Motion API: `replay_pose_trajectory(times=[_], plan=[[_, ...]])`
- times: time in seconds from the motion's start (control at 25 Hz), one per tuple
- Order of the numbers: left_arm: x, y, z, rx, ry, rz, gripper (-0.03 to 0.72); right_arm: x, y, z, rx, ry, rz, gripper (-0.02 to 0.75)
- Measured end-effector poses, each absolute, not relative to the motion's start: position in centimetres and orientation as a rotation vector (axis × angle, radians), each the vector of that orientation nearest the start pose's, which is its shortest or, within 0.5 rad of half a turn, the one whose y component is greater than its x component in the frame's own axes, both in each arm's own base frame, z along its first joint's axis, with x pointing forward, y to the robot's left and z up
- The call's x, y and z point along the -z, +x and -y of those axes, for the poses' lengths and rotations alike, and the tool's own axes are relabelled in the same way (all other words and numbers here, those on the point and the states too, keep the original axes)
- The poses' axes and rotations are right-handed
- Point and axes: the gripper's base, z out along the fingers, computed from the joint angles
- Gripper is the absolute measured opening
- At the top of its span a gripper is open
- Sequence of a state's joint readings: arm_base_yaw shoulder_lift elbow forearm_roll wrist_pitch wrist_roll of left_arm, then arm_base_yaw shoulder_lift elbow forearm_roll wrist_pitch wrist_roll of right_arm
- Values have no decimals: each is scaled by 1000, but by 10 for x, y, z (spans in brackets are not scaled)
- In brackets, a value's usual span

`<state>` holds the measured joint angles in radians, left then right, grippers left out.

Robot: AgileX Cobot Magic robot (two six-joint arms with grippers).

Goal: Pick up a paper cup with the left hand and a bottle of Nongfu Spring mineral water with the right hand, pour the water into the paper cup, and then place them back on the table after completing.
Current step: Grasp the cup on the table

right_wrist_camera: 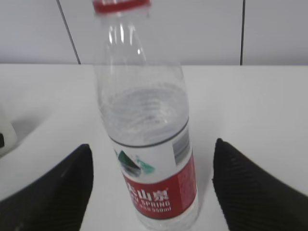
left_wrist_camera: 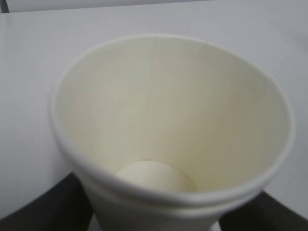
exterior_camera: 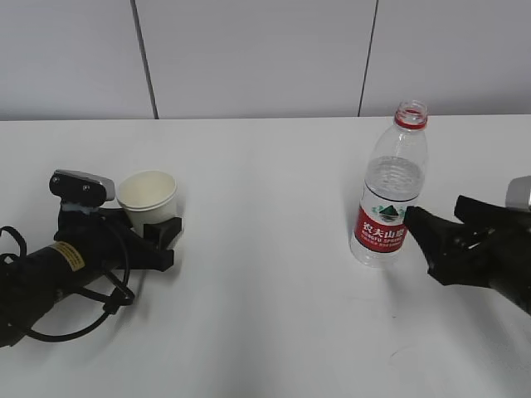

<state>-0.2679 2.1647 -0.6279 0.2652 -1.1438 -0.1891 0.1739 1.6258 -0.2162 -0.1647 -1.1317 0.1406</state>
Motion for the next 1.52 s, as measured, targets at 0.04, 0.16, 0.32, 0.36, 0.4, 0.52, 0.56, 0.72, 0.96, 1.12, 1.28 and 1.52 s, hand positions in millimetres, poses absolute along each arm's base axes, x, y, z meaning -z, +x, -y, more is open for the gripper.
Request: replay_pose_trajectory(times=[0.04,0.16,0.32,0.36,0.4,0.52,0.56,0.72,0.96,1.12,1.28,1.52], plan=[[-61,309,107,462,346,-1875,451,-143,220,-52,-307,-198,-1782,572],[-61,309,107,462,346,-1875,447,-135,221,-52,-307,-198,-1819,572],[-61,309,107,462,345,-1875,448,-134,221,-52,-305,-198,-1823,572],[-61,309,107,462,345,-1875,448,-134,221,-52,-305,-198,-1823,572],[-61,309,107,462,345,-1875,448,-134,221,-52,-304,-196,-1821,572],[-61,309,107,462,345,-1875,448,-134,221,-52,-305,-195,-1819,572],[-61,309,107,462,345,-1875,447,-134,221,-52,-305,-195,-1819,572],[-61,309,107,462,345,-1875,447,-135,221,-52,-321,-174,-1820,572],[-61,309,107,461,344,-1876,447,-138,227,-57,-373,-195,-1798,629],[-61,309,107,460,342,-1876,447,-143,233,-58,-370,-200,-1771,643],[-61,309,107,460,342,-1876,447,-148,243,-60,-354,-217,-1732,646],[-61,309,107,459,340,-1876,447,-140,259,-63,-346,-227,-1744,648]])
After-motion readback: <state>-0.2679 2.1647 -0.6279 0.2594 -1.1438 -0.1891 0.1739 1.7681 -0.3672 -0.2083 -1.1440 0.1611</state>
